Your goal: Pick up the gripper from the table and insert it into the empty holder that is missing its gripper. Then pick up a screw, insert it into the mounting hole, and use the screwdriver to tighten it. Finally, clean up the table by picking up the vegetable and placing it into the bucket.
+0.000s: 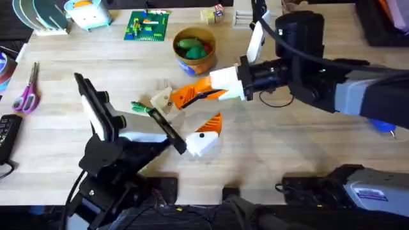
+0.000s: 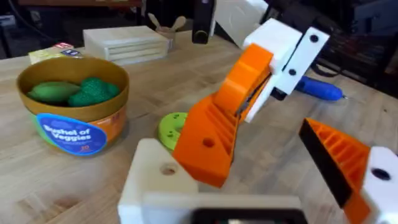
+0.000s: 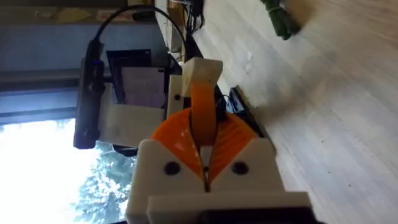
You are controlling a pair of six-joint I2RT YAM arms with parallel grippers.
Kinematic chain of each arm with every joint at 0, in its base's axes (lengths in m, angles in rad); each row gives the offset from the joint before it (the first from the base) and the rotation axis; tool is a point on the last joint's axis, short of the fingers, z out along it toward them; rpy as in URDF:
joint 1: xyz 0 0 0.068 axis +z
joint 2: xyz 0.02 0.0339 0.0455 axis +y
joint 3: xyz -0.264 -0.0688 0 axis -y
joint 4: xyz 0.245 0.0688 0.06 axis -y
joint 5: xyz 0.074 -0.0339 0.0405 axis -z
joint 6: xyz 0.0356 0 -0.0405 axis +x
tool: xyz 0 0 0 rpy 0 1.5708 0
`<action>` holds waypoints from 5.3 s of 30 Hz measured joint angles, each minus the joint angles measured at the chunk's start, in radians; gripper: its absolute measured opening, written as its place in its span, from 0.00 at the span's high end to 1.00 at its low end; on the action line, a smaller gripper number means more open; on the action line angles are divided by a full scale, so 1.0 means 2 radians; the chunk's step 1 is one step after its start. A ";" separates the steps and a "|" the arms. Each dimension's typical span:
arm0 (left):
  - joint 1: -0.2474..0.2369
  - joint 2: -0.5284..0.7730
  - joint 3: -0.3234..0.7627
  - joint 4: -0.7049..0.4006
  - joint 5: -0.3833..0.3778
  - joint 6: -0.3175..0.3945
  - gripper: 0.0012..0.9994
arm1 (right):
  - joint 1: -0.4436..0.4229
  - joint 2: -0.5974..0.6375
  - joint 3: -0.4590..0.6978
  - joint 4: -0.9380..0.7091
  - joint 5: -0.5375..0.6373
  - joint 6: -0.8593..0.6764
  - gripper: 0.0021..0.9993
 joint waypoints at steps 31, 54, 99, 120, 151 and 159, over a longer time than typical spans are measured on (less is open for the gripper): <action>0.002 0.006 0.000 0.001 0.047 -0.018 0.01 | 0.030 0.066 0.000 0.075 -0.009 0.086 0.99; 0.004 0.005 0.000 0.000 0.049 -0.019 0.01 | 0.037 0.067 0.000 0.080 0.006 0.082 0.83; -0.004 0.005 0.000 0.001 0.111 -0.005 0.01 | 0.010 0.068 0.000 0.075 -0.035 0.071 0.48; -0.004 0.005 0.000 0.001 0.113 -0.005 0.01 | -0.145 0.027 0.033 -0.070 0.059 -0.175 0.01; -0.004 0.005 0.000 0.001 0.113 -0.005 0.01 | 0.020 0.041 0.066 -0.236 0.444 -0.551 0.54; -0.004 0.005 0.000 0.001 0.113 -0.005 0.01 | 0.038 0.070 0.066 -0.219 0.442 -0.551 0.65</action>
